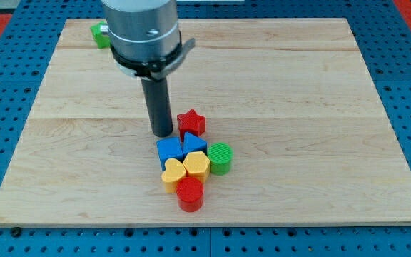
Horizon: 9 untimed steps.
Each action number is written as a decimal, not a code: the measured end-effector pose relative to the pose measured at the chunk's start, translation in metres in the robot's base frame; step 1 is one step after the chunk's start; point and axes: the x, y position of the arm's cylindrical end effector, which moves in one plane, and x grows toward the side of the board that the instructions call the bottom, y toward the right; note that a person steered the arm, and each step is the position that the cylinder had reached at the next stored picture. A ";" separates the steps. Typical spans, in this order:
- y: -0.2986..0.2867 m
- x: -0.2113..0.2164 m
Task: Move the green star into the group of blocks
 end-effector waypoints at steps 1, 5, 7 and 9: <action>0.018 -0.027; 0.045 -0.084; 0.020 -0.238; -0.030 -0.271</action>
